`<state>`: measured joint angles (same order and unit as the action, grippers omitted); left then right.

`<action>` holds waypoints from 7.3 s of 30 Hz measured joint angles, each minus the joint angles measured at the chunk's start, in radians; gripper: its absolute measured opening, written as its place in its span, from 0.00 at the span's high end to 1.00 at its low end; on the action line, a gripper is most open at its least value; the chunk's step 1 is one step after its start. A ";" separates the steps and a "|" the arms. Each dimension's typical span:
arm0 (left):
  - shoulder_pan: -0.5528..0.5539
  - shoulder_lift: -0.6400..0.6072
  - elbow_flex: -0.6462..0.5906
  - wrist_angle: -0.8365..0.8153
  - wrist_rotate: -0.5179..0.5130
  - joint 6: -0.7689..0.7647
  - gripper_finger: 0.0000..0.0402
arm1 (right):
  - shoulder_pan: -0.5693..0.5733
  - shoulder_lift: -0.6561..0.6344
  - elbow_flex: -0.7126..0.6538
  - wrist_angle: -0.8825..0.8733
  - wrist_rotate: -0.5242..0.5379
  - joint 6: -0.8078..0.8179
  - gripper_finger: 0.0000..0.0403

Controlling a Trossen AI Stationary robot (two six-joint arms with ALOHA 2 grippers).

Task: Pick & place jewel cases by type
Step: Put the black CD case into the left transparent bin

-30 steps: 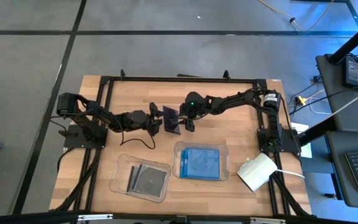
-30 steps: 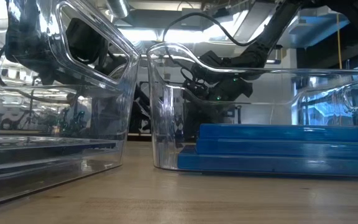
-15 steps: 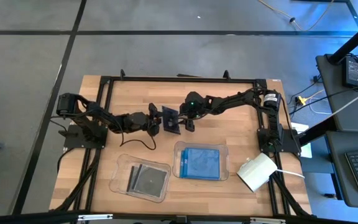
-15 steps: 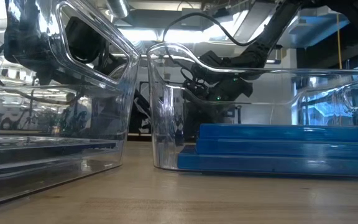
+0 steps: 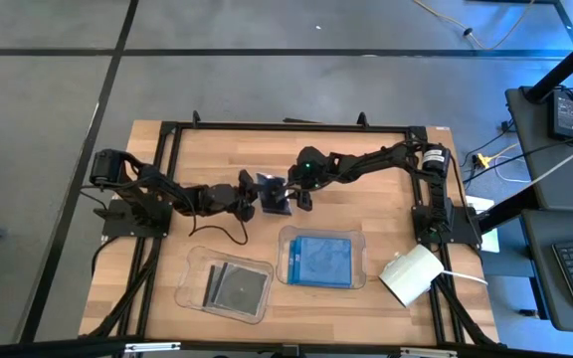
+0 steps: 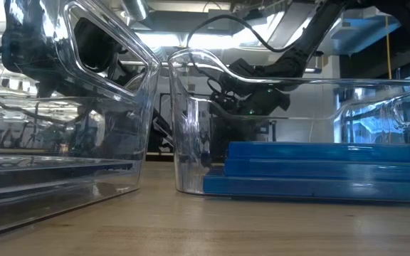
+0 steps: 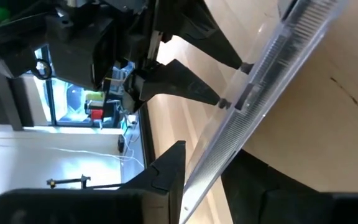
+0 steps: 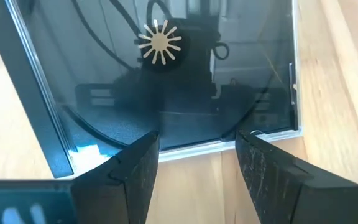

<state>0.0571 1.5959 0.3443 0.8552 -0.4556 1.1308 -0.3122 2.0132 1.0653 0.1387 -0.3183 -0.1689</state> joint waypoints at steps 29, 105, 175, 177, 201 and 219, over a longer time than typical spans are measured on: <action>-0.056 0.000 0.002 -0.053 -0.022 -0.021 0.87 | -0.013 -0.198 -0.002 -0.062 0.011 0.006 0.46; -0.223 -0.748 0.002 -0.231 1.021 -0.330 0.92 | 0.278 -0.332 -0.002 0.209 0.107 -0.357 0.46; 0.234 -0.662 0.001 -0.233 1.329 0.202 0.93 | 0.200 -0.220 -0.002 0.494 -0.339 1.420 0.46; 0.234 -0.662 0.001 -0.235 1.319 0.202 0.93 | 0.207 -0.220 -0.002 0.496 -0.339 1.421 0.46; 0.234 -0.662 0.003 -0.226 1.305 0.247 0.90 | 0.223 -0.220 -0.002 0.554 -0.341 1.447 0.80; 0.234 -0.662 0.002 -0.199 1.284 0.242 0.77 | 0.223 -0.221 -0.002 0.553 -0.341 1.442 0.81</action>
<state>0.2909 0.9340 0.3466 0.6566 0.8288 1.3725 -0.0891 1.7924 1.0637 0.6918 -0.6594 1.2732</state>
